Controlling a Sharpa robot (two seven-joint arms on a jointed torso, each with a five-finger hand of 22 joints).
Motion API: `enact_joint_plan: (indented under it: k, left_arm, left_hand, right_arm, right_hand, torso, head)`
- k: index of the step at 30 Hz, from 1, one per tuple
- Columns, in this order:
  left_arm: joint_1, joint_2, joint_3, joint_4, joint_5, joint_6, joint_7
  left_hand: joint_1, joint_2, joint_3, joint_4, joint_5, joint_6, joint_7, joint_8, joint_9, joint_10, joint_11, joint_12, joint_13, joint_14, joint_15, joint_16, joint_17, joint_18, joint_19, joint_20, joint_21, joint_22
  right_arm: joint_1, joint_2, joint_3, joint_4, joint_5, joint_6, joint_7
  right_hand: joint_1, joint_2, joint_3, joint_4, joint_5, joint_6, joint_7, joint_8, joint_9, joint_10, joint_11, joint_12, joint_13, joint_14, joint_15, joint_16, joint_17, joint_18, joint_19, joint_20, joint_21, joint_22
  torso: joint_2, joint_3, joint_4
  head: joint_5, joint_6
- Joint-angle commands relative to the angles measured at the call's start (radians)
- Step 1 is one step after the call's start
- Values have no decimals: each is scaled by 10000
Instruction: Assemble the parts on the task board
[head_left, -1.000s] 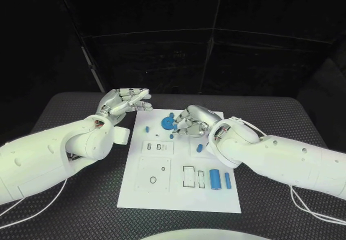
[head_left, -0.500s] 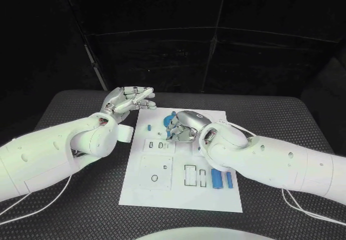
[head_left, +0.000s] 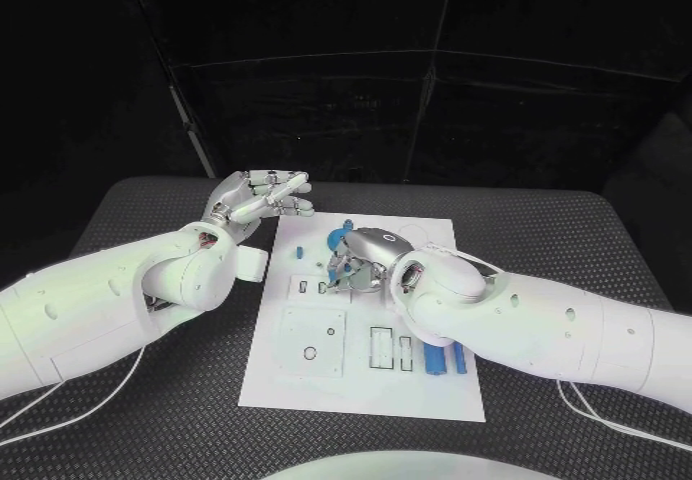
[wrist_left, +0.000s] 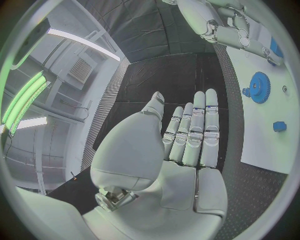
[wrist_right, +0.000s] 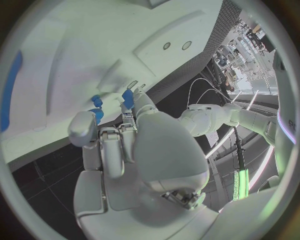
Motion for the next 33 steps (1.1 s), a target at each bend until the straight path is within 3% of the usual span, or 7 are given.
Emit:
enact_joint_plan:
  k: [1, 33]
  left_arm:
    - [15, 10, 11, 11, -34, 120, 50]
    - [14, 20, 11, -20, -34, 154, 18]
  left_hand:
    - [39, 25, -26, -23, -19, 68, -15, -33, 7, 65, 4, -35, 8, 64, -40, -70, 13, 112, -46, -16, -50, -14]
    - [40, 26, -32, -27, -20, 72, -16, -37, 6, 69, 4, -39, 8, 65, -39, -77, 17, 111, -52, -15, -55, -17]
  right_arm:
    - [10, 39, -12, -17, -253, 237, -44]
    - [-123, 189, -81, -318, -338, 434, 92]
  right_hand:
    - [-35, 20, 1, 38, -1, 205, -149, 45, 23, 20, -104, -51, 364, 953, -95, 12, 2214, -179, 20, -55, -16, -17]
    - [-129, -143, -12, 34, -75, 71, -102, -25, -17, -53, -77, -143, 276, 934, -85, -21, 2127, -160, -50, -58, -83, -137]
  torso:
    - [0, -2, 4]
    - [-4, -1, -2]
  head:
    - [7, -3]
    - [73, -106]
